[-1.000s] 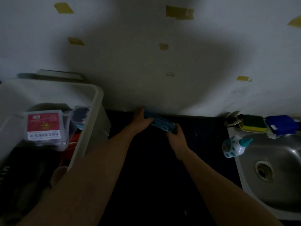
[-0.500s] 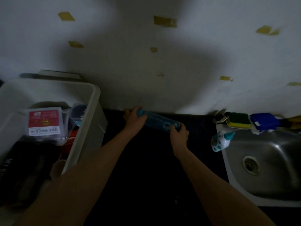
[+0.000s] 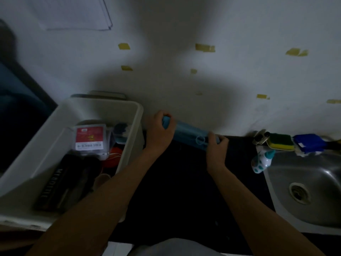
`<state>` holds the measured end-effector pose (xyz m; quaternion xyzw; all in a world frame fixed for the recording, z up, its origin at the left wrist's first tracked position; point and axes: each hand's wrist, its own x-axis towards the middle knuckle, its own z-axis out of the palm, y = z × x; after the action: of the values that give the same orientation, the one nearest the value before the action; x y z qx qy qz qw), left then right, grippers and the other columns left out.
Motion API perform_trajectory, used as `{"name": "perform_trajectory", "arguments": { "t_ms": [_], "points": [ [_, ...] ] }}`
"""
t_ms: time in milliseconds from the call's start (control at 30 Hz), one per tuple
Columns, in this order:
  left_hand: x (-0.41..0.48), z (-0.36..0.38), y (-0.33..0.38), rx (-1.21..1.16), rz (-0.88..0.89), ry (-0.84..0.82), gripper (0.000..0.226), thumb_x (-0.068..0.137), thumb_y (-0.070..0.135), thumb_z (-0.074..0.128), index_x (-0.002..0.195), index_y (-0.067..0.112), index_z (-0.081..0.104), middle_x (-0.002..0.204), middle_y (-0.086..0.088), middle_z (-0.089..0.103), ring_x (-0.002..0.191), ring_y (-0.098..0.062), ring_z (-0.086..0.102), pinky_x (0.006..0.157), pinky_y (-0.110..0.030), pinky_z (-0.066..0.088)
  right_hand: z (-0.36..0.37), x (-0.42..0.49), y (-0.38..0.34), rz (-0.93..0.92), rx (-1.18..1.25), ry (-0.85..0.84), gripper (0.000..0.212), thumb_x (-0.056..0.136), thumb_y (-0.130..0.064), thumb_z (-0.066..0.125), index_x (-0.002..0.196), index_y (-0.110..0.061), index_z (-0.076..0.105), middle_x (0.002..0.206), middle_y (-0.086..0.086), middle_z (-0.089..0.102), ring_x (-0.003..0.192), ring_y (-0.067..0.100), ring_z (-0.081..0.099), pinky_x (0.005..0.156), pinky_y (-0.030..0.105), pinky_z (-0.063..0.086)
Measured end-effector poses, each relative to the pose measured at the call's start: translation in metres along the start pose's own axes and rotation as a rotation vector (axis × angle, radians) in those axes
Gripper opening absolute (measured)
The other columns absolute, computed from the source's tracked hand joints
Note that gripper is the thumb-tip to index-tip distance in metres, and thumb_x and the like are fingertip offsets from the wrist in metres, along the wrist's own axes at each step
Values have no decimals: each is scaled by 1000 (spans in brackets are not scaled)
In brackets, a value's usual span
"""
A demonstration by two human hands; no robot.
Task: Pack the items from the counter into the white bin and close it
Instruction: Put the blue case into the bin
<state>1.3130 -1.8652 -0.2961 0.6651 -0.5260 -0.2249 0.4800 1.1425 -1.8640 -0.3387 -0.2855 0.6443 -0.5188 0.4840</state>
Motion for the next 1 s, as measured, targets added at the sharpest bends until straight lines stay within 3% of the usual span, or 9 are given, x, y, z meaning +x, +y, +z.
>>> {"name": "perform_trajectory", "arguments": {
  "t_ms": [100, 333, 467, 633, 733, 833, 900, 1000],
  "points": [
    [-2, -33, -2, 39, 33, 115, 17, 90, 32, 58, 97, 17, 58, 104, -4, 43, 99, -20, 46, 87, -30, 38, 26, -20, -9, -36, 21, -32, 30, 90, -32, 59, 112, -16, 46, 123, 12, 50, 106, 24, 56, 87, 40, 53],
    [2, -113, -21, -45, -99, 169, 25, 92, 25, 61, 115, 15, 60, 116, -8, 43, 105, -24, 51, 95, -37, 46, 92, -67, -16, -139, -27, -135, 30, 92, -31, 59, 113, -16, 44, 125, 13, 46, 111, 30, 54, 95, 50, 51],
    [-3, -162, -44, -163, -173, 157, 28, 93, 25, 60, 118, 15, 54, 119, -8, 50, 105, -22, 54, 92, -41, 50, 135, -99, -17, -238, -93, -150, 36, 93, -32, 59, 121, -14, 45, 125, 2, 31, 115, 25, 48, 101, 40, 48],
    [-17, -214, -87, -235, -261, 129, 33, 93, 31, 62, 119, 20, 46, 113, 1, 53, 102, -17, 56, 77, -20, 51, 188, -137, -7, -286, -163, -280, 52, 94, -29, 59, 140, -15, 39, 132, 0, 28, 123, 23, 44, 106, 40, 45],
    [-18, -240, -110, -271, -342, 139, 37, 93, 34, 62, 122, 17, 46, 120, -9, 56, 107, -25, 59, 81, -35, 56, 212, -164, 5, -335, -169, -342, 61, 94, -25, 60, 146, -19, 30, 135, -4, 27, 127, 20, 41, 107, 40, 45],
    [-14, -261, -120, -242, -330, 193, 34, 92, 35, 62, 117, 18, 46, 118, -8, 55, 103, -24, 60, 74, -30, 55, 227, -186, 18, -444, -270, -384, 75, 91, -25, 61, 153, -20, 18, 146, -1, 29, 131, 11, 34, 112, 33, 37],
    [-9, -275, -130, -204, -334, 221, 39, 91, 35, 64, 118, 14, 46, 123, -11, 51, 105, -26, 59, 78, -37, 56, 238, -198, 25, -505, -364, -386, 81, 89, -23, 61, 154, -18, 12, 147, 0, 29, 128, 7, 31, 111, 28, 33],
    [-1, -287, -146, -124, -332, 209, 45, 90, 36, 65, 122, 12, 46, 129, -11, 43, 107, -24, 55, 81, -34, 54, 251, -205, 35, -420, -405, -404, 85, 87, -18, 63, 154, -18, 11, 148, 3, 29, 132, 15, 33, 112, 33, 34]
  ]
}}
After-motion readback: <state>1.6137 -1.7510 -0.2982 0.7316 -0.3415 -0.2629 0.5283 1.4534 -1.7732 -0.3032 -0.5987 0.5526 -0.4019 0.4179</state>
